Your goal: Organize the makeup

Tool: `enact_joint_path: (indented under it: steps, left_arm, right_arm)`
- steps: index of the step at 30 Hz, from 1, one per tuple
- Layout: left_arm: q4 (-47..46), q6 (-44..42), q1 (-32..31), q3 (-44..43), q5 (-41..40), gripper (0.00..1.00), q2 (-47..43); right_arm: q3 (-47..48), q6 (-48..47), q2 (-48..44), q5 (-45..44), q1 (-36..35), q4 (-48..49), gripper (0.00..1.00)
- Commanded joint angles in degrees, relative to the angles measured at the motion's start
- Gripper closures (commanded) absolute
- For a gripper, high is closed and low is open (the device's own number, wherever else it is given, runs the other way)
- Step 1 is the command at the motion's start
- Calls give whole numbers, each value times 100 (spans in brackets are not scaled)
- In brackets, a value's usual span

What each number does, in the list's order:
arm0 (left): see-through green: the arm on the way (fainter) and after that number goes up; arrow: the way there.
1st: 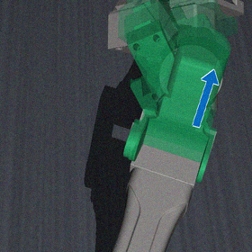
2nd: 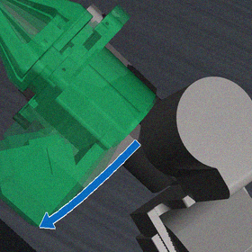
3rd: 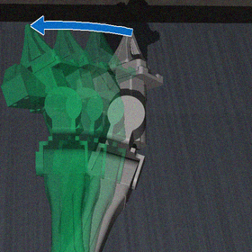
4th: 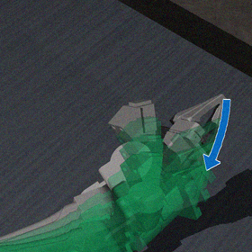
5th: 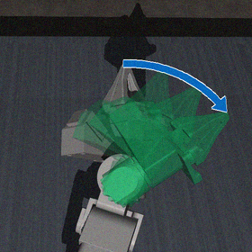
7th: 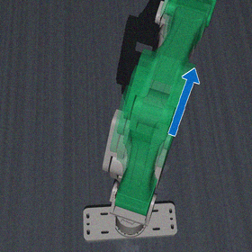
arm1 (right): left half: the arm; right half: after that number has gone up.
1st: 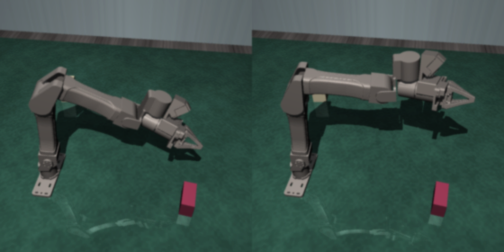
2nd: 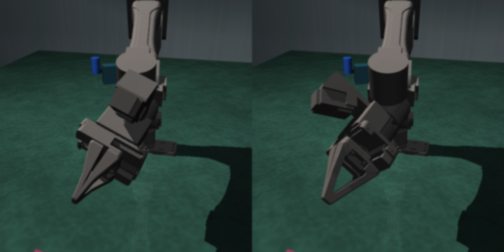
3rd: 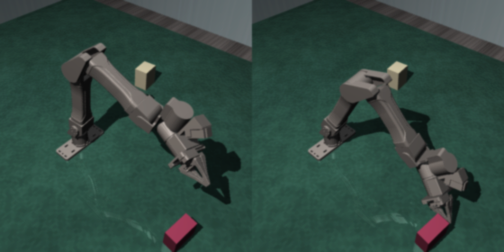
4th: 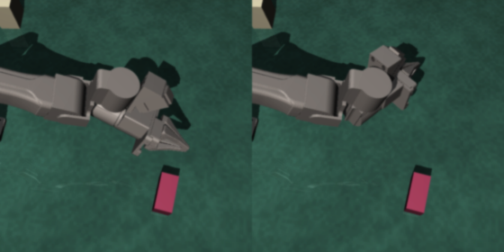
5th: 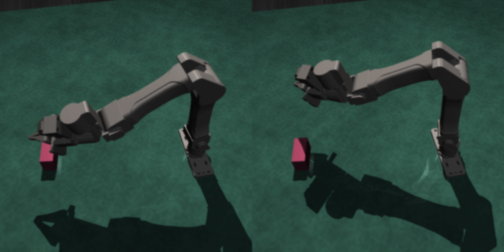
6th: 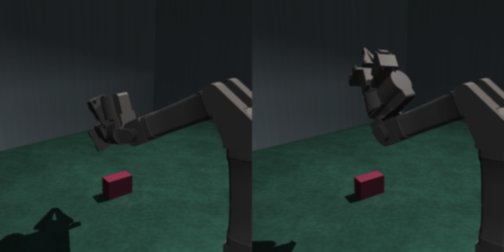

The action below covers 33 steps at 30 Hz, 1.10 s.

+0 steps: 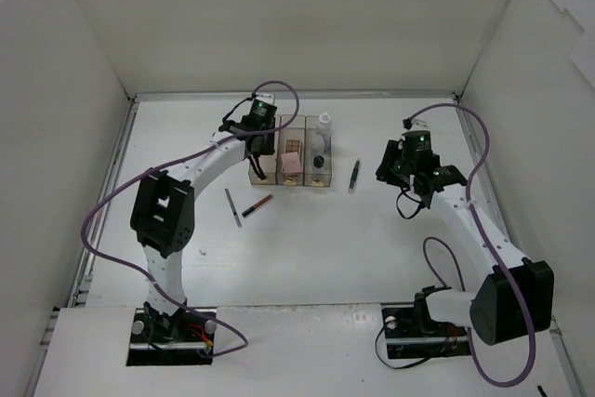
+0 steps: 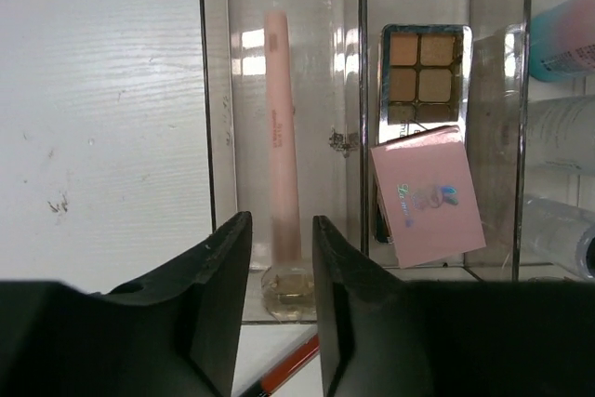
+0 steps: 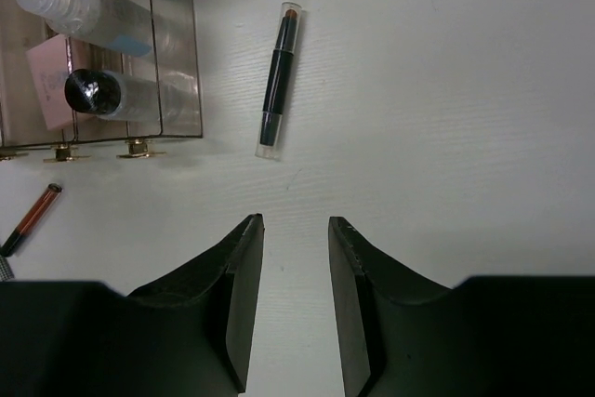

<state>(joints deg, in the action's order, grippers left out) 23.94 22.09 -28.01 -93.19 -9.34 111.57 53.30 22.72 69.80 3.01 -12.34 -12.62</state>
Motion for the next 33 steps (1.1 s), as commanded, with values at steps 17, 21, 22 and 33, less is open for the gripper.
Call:
enact_joint_path:
  steps: [17,21,22,33]
  left_arm:
    - [127,252,129,749,144,17,-2128]
    - [576,305,129,1021,21,8,-2779]
    - [620,322,199,1118,12,5,-3077]
    - [1148,639,427,2278,-208,1,-4670]
  right_arm:
    - [1349,699,2572,-195,-163,427,70]
    - [1543,856,3030,-248,-251,427,70]
    - [1622,918,3179,-248,-278,445,70]
    - [1938,1103,3856,-599,-489,253,69]
